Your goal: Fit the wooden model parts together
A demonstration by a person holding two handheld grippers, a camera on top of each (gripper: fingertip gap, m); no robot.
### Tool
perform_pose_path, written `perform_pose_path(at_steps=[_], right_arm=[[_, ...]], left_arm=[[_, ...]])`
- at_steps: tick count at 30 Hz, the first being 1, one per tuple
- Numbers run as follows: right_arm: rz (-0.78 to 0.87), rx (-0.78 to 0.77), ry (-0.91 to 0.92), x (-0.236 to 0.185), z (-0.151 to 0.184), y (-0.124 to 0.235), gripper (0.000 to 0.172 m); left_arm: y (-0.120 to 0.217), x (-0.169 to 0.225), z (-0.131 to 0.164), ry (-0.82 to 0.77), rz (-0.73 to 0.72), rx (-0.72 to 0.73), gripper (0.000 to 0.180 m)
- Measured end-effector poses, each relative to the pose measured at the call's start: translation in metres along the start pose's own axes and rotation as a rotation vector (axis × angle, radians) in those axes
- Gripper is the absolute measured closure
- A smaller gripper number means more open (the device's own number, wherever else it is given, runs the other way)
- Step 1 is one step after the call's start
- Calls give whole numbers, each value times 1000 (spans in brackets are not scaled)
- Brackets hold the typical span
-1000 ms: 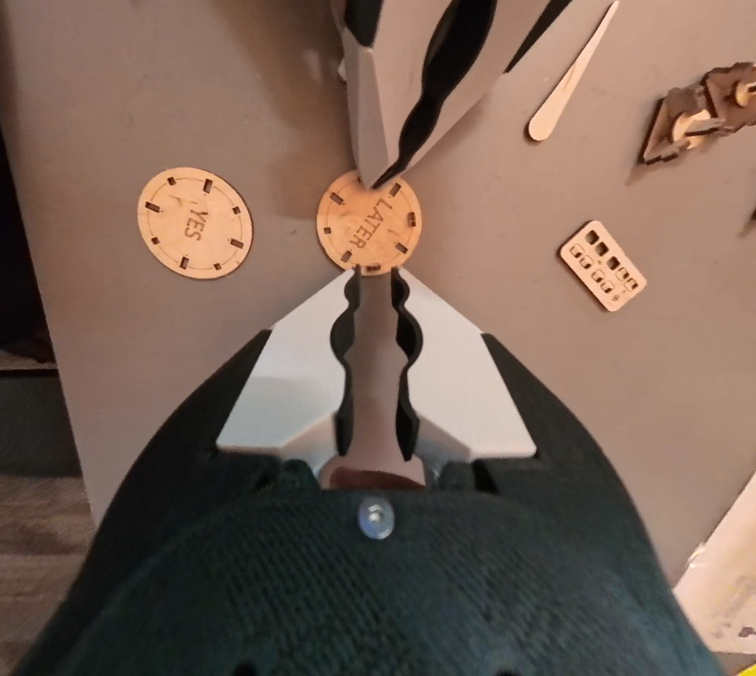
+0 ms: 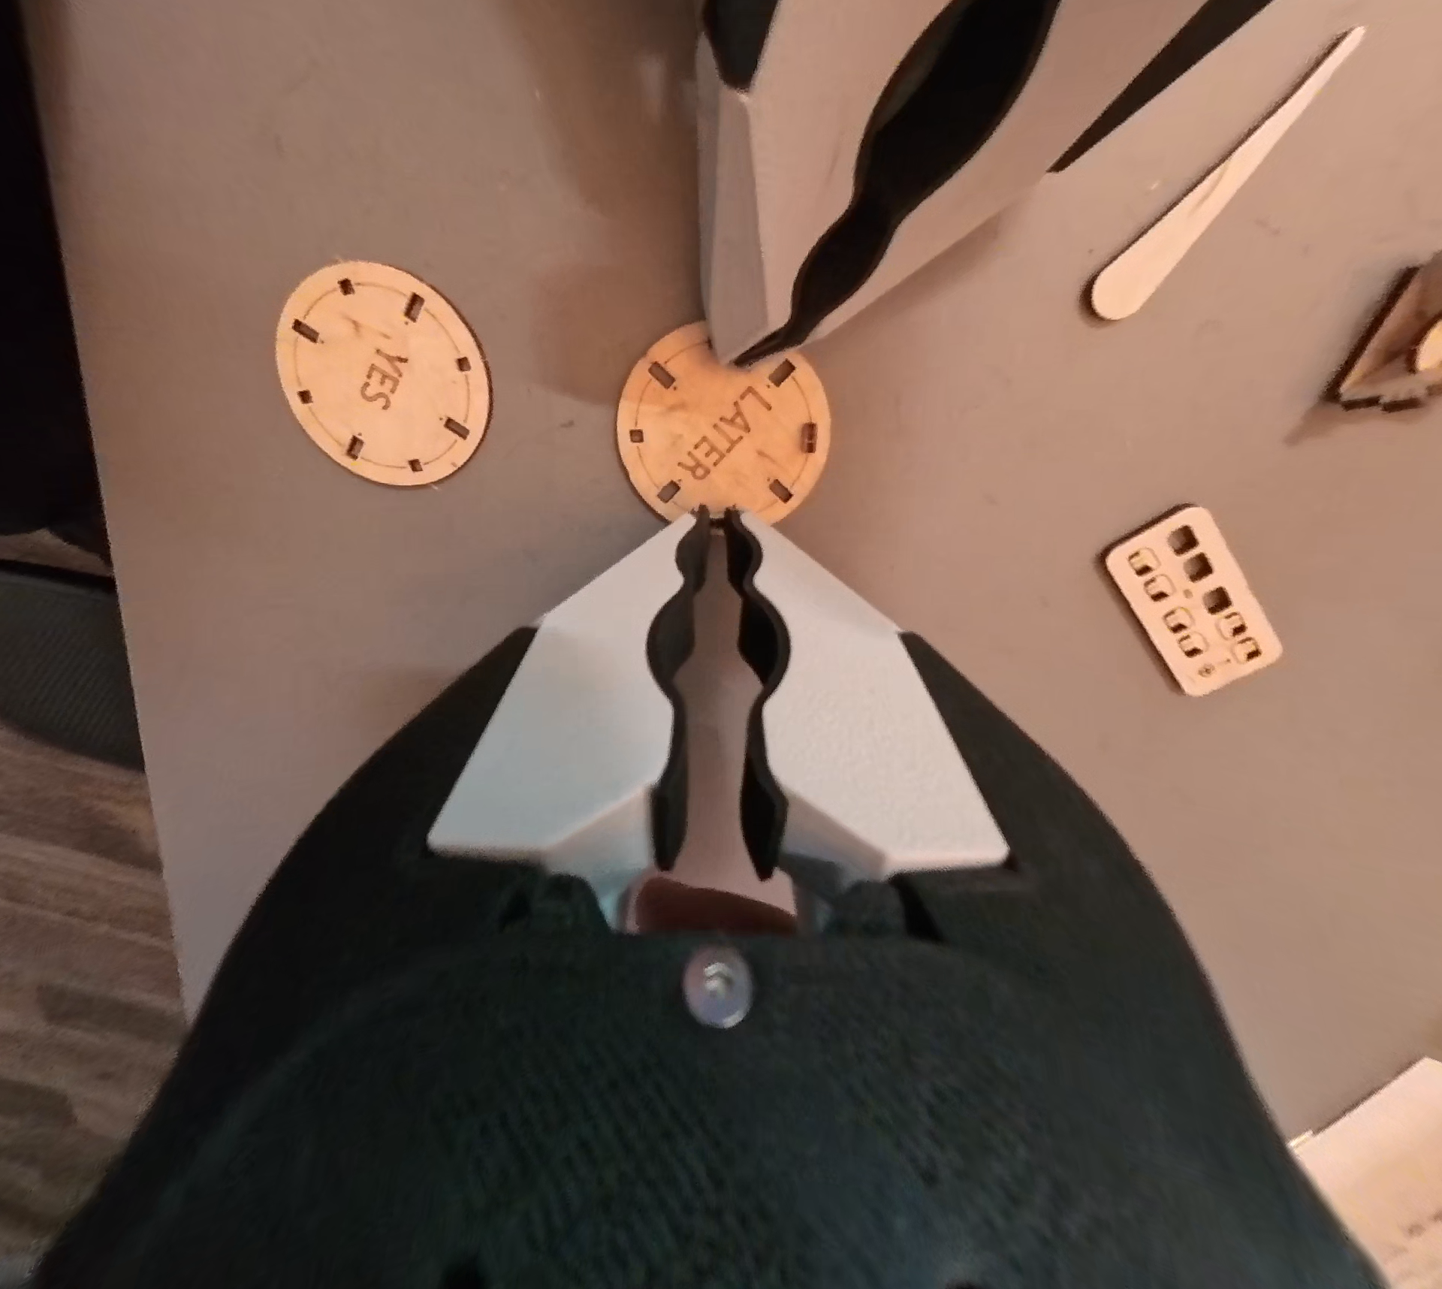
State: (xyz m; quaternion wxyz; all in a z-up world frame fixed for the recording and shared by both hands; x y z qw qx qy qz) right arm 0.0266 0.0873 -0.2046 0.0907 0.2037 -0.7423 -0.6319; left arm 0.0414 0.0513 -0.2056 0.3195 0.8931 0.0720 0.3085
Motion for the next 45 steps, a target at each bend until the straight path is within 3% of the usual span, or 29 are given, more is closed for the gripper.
perform_pose_path(at_steps=[16, 20, 24, 28, 31, 36, 40, 42, 45], right_arm=[[-213, 33, -40, 3, 0, 0, 172], [-151, 57, -100, 3, 0, 0, 171], [-71, 189, -217, 6, -5, 8, 166], [-5, 250, -359, 7, 1, 8, 153], [10, 290, -426, -1, -2, 0, 133], [189, 289, -338, -2, -7, -7, 122], [255, 318, -301, -4, -15, -6, 132], [349, 329, -276, 3, -12, -4, 159], [425, 359, -262, 6, -11, -3, 159]], left_arm=[[0, 1, 1, -12, -6, -6, 180], [0, 0, 1, -12, -6, -6, 180], [-1, 0, 1, -12, -6, -7, 180], [-1, 0, 1, -14, -9, -6, 180], [-1, 0, 1, -15, -8, -6, 180], [1, 0, 0, 12, 13, 4, 178], [11, 0, -12, 58, 73, 89, 167], [19, -5, -19, 69, 60, 140, 158], [32, -17, -26, 70, 2, 193, 148]])
Point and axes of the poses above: each gripper's, where its closed fingertips meet, y back along the fingers, z out of its underside, x = y × z across the jaws, the point moved 1 cm from there along y, back along the fingers, and after that the axes turned 3 degrees about -z, right-handed, at the moved point
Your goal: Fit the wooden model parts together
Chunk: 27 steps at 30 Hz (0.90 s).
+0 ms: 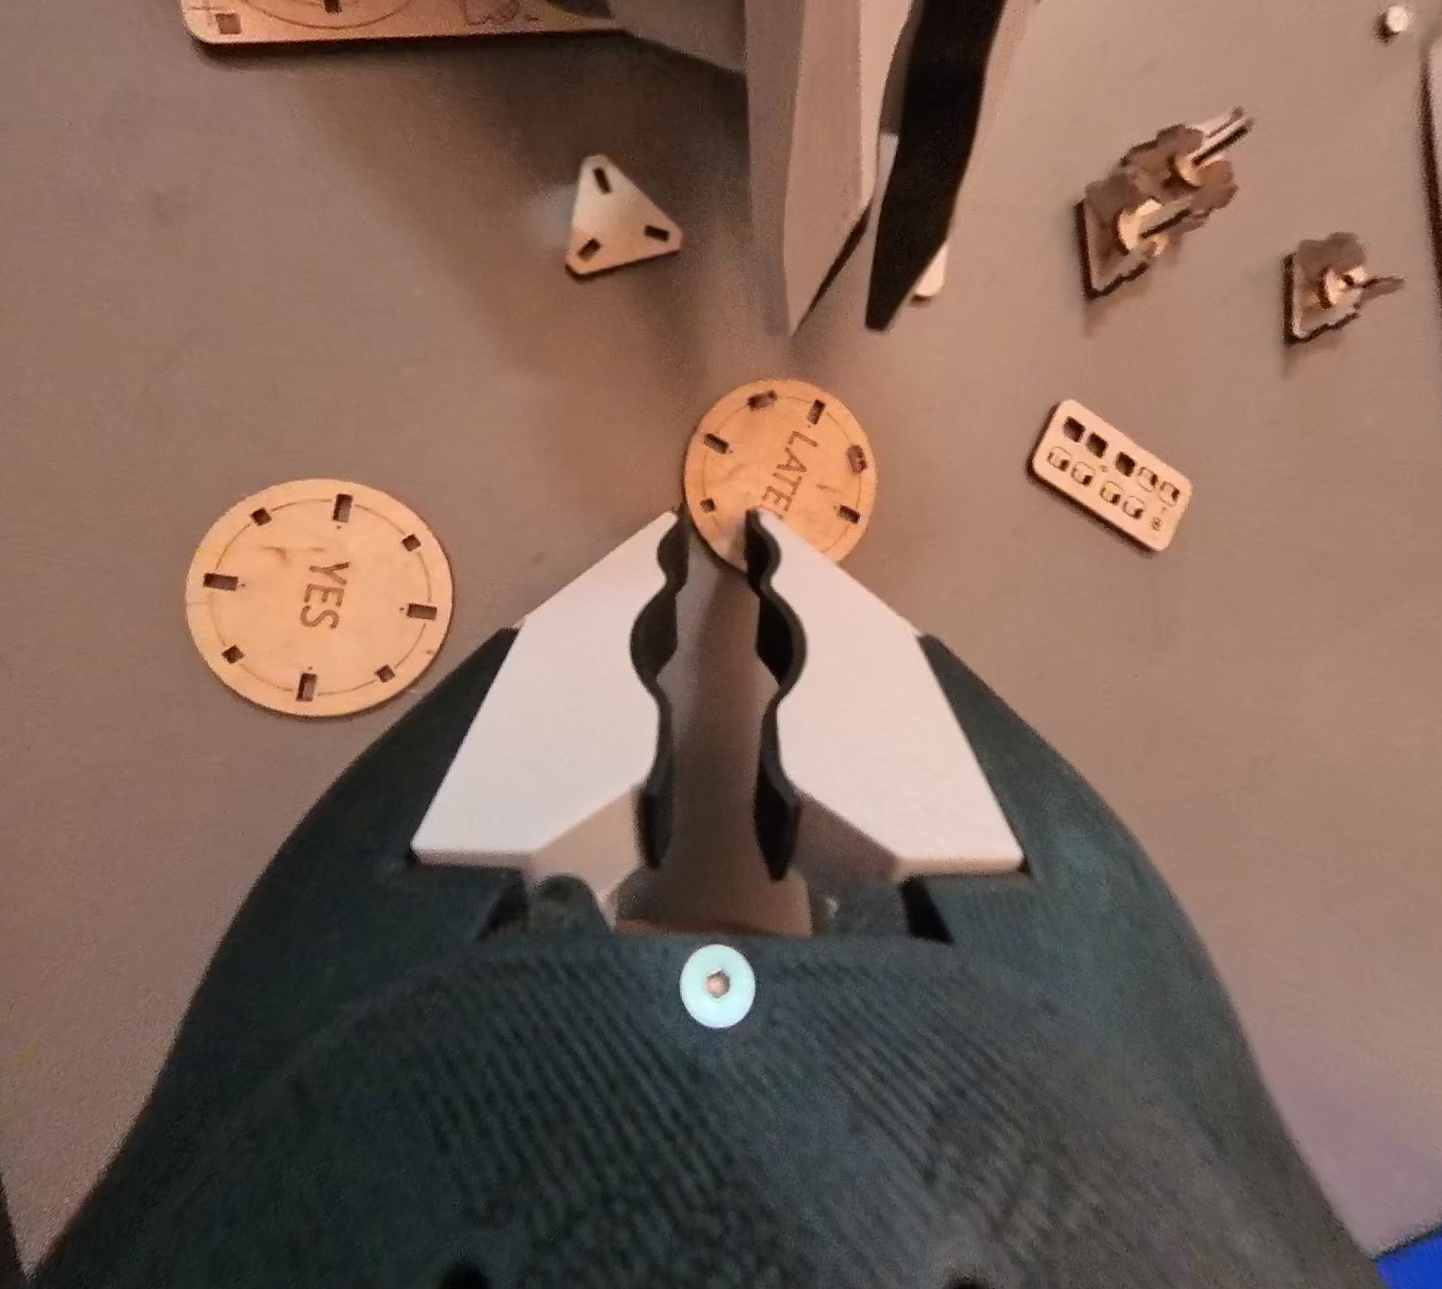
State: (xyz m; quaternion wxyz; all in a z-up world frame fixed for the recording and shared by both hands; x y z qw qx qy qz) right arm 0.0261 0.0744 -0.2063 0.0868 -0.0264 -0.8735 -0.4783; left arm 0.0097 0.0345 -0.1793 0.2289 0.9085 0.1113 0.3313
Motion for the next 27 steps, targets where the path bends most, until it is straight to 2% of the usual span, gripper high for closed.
perform_pose_path(at_steps=[4, 7, 8, 10, 12, 15, 20, 24, 25, 26, 27], right_arm=[[55, 43, -60, 8, -3, 4, 132], [45, 70, -185, 14, -3, -2, 102], [32, 85, -238, 15, -3, -5, 100], [6, 113, -310, 17, -5, -9, 104], [-10, 135, -334, 17, -8, -12, 119], [2, 140, -328, 16, -12, -14, 120], [100, 166, -201, 18, -18, -12, 120], [186, 308, -79, 17, -42, 3, 120], [196, 354, -52, 16, -50, 8, 120], [212, 395, -31, 17, -56, 13, 120], [223, 428, -15, 18, -62, 17, 120]], left_arm=[[6, -5, -5, 9, 2, 32, 148], [5, -5, -5, 3, -1, 31, 149], [4, -5, -4, -3, -4, 26, 149], [3, -5, -3, -12, -13, 21, 149], [3, -5, -3, -17, -16, 25, 149], [4, -5, -7, -17, -19, 48, 144], [5, -9, -8, 13, -18, 62, 131], [5, -13, -8, 74, 24, 72, 121], [6, -10, -9, 96, 63, 83, 123], [8, -5, -11, 120, 115, 98, 133], [10, 2, -13, 140, 188, 113, 151]])
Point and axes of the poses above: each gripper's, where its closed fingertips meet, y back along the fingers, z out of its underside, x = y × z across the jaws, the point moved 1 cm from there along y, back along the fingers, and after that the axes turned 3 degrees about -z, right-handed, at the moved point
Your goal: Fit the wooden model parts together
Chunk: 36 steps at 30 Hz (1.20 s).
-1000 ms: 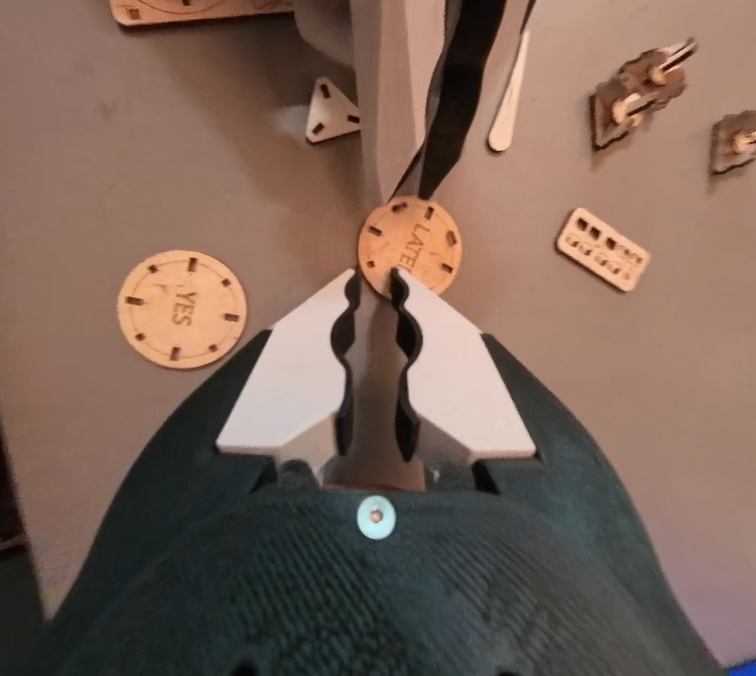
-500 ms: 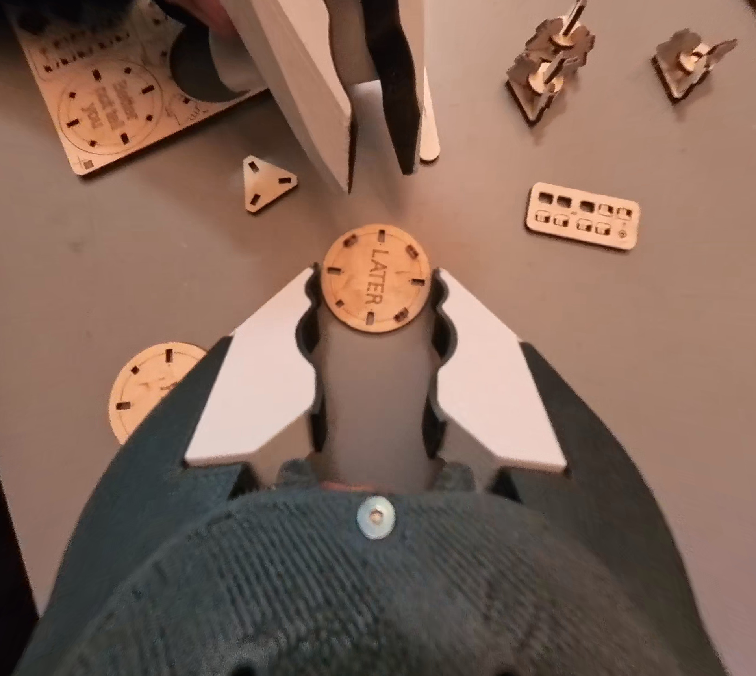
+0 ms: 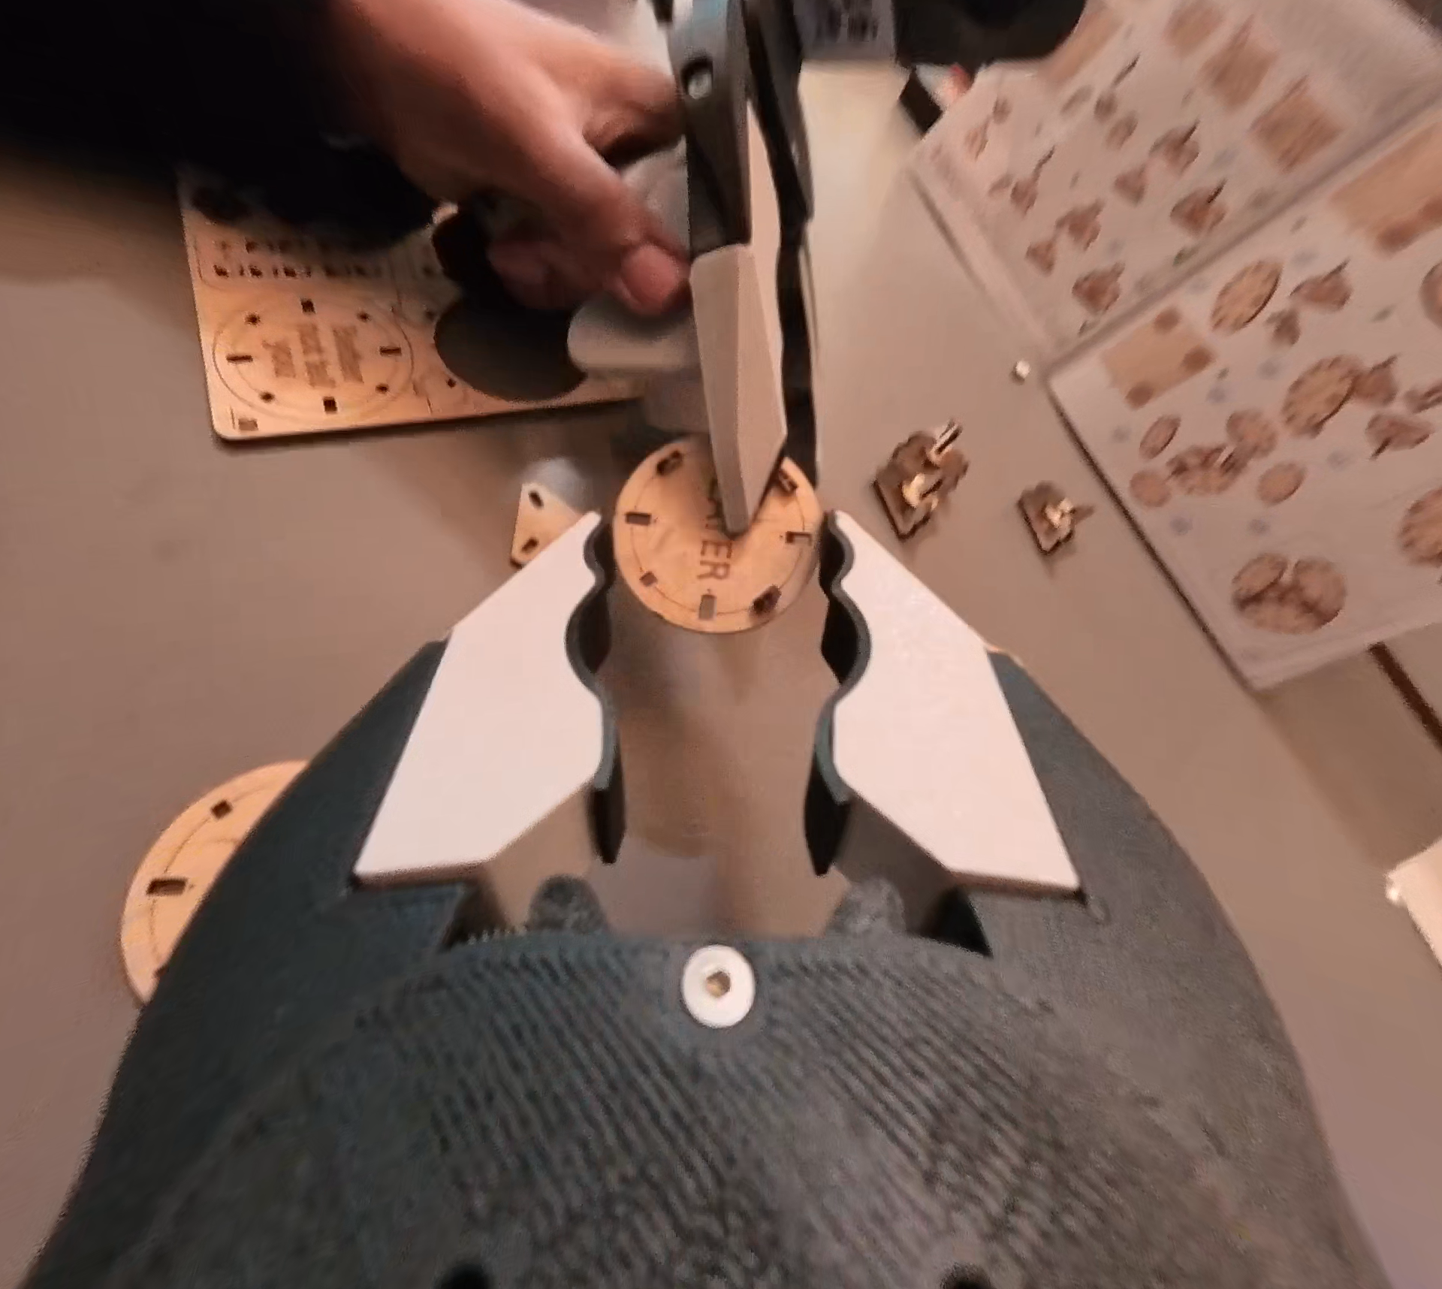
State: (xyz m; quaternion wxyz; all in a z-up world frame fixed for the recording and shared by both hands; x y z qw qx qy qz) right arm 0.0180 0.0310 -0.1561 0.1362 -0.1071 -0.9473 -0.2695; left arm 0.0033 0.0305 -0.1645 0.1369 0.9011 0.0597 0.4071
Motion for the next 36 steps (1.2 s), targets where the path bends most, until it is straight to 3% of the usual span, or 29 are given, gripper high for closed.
perform_pose_path(at_steps=[2, 5, 8, 11, 13, 16, 18, 23, 36], right_arm=[[-13, 43, 4, 1, -7, -2, 119], [-18, 171, -103, 15, -21, -2, 105], [-61, 426, -368, 48, -42, 7, 100], [-175, 609, -524, 65, -51, 12, 114], [-218, 592, -478, 54, -52, 14, 122], [-160, 643, -426, 47, -50, 18, 147], [-204, 689, -447, 39, -59, 25, 151], [-126, 681, -371, 37, -65, 29, 165], [-148, 689, -334, 32, -68, 34, 166]], left_arm=[[3, 16, -4, 49, 156, 26, 176], [16, 21, -19, 74, 238, 139, 179], [37, 25, -39, -2, 238, 286, 179], [53, 29, -51, -153, 173, 383, 180], [59, 36, -55, -232, 149, 424, 180], [55, 46, -53, -310, 155, 425, 180], [49, 50, -48, -358, 149, 406, 180], [43, 57, -43, -441, 146, 406, 180], [42, 64, -39, -530, 110, 384, 180]])
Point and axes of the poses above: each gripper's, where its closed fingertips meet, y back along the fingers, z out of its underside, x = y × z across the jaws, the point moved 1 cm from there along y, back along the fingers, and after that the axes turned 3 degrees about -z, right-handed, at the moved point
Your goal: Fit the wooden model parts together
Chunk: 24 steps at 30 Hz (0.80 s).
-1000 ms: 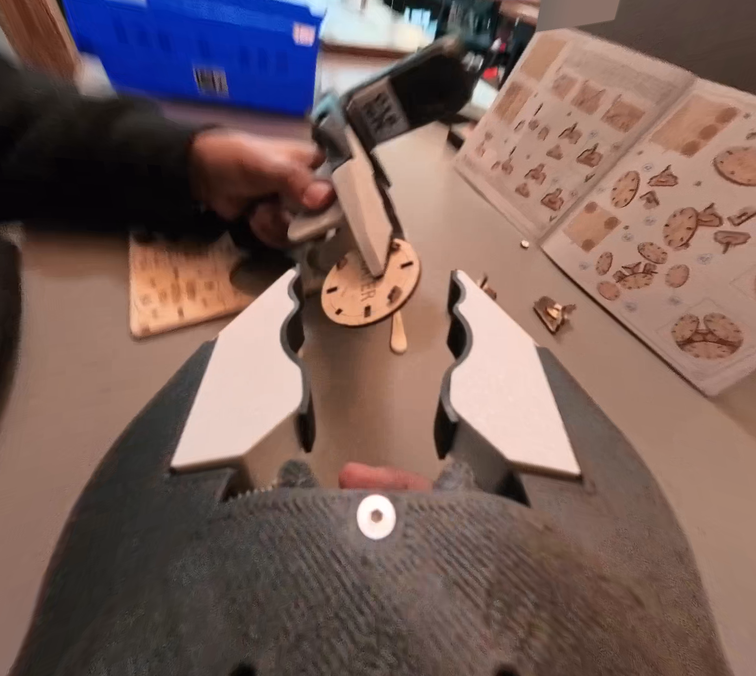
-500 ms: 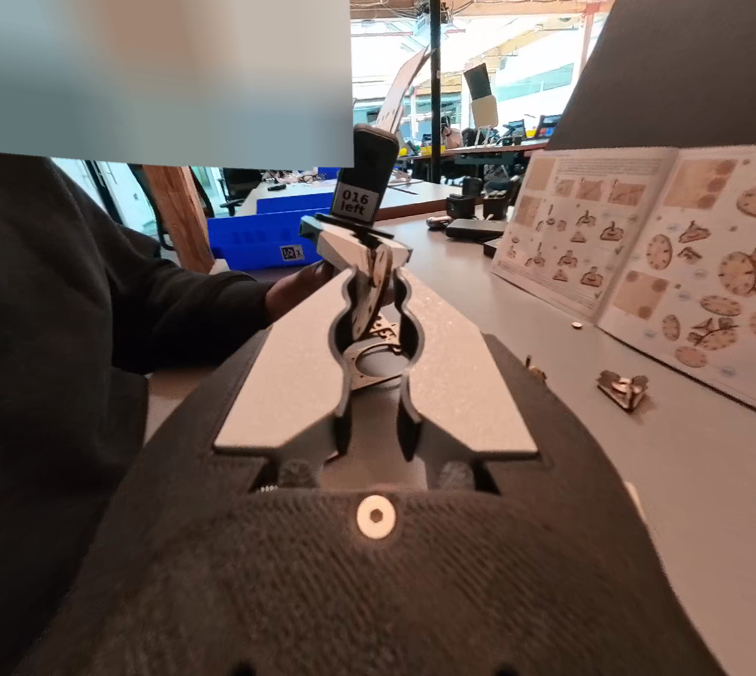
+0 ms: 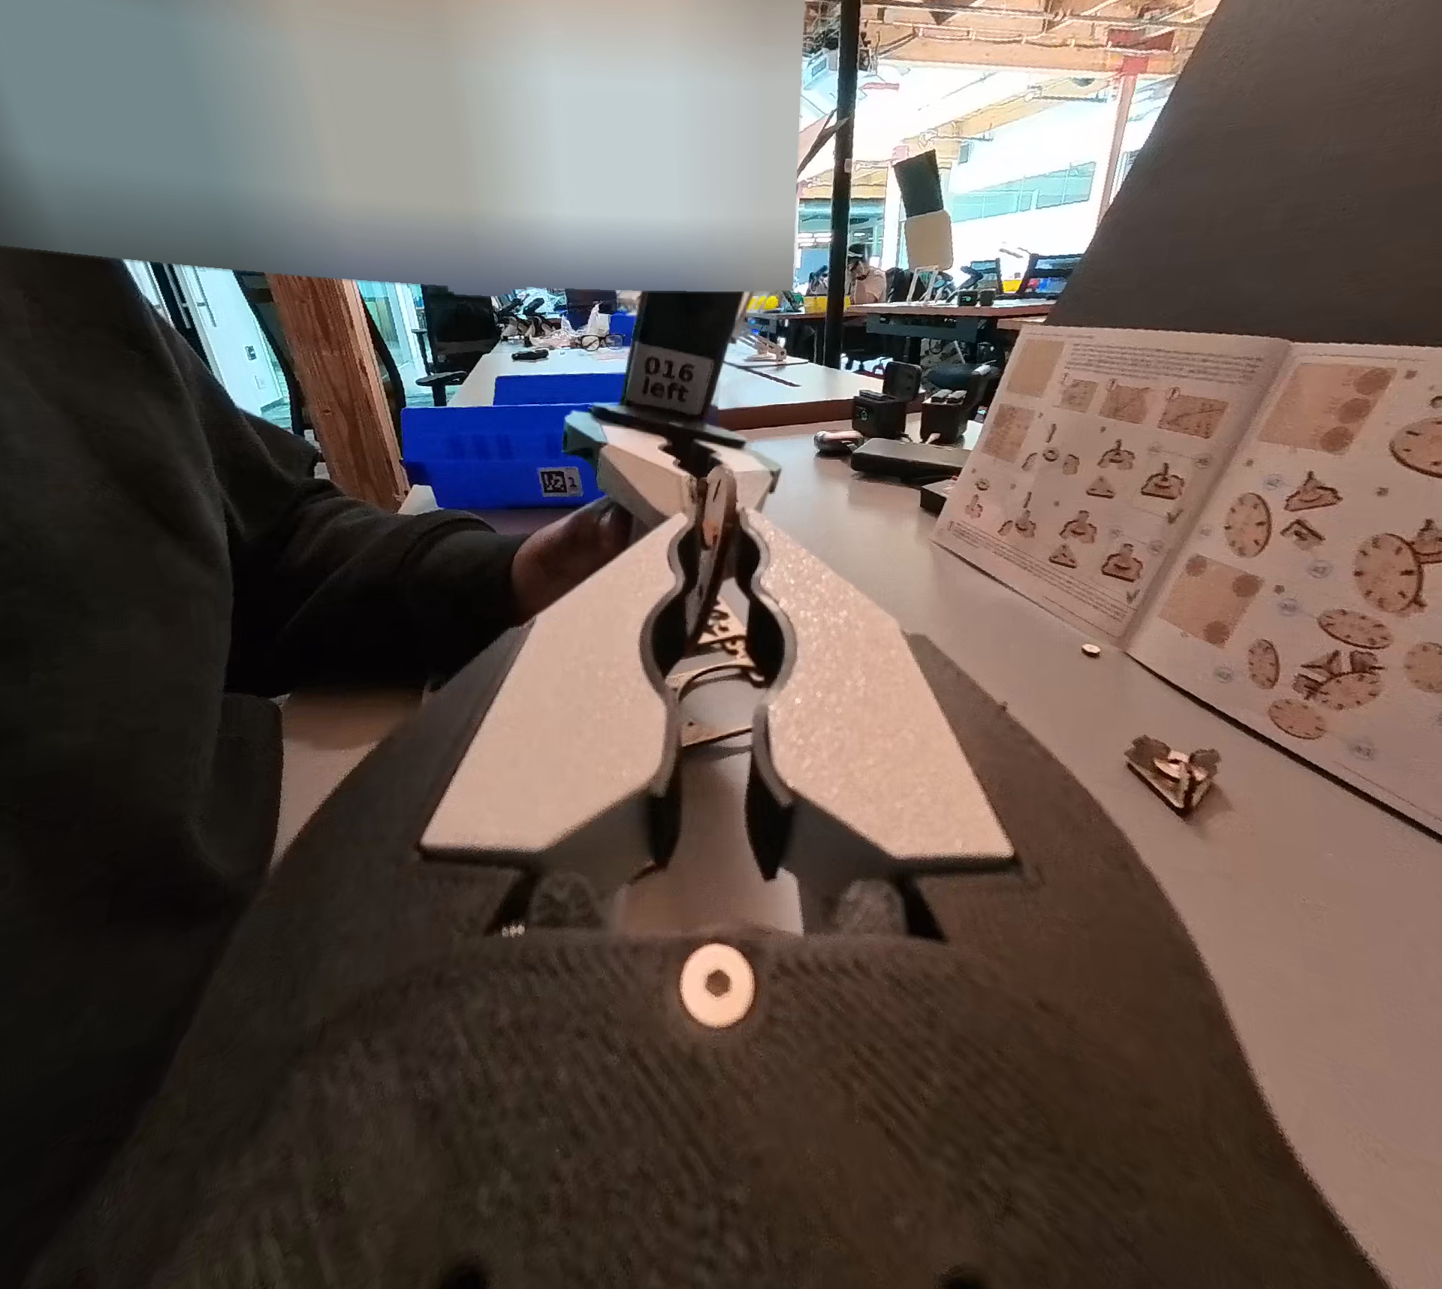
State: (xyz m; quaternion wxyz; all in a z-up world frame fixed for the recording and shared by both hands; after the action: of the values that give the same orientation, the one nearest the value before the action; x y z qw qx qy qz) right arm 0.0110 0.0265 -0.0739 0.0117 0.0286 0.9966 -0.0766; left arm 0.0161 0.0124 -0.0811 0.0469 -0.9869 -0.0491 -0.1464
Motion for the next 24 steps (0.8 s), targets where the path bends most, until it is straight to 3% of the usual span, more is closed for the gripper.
perform_pose_path(at_steps=[6, 15, 24], right_arm=[[-36, -11, -23, -2, 1, 1, 167], [-63, -6, -59, -4, -1, 3, 166], [-122, -55, -106, -6, 8, 5, 166]], left_arm=[[0, 3, 2, -71, -54, -64, 179], [-3, 6, 4, 6, -32, -77, 178], [-5, 6, 16, -70, -70, -148, 178]])
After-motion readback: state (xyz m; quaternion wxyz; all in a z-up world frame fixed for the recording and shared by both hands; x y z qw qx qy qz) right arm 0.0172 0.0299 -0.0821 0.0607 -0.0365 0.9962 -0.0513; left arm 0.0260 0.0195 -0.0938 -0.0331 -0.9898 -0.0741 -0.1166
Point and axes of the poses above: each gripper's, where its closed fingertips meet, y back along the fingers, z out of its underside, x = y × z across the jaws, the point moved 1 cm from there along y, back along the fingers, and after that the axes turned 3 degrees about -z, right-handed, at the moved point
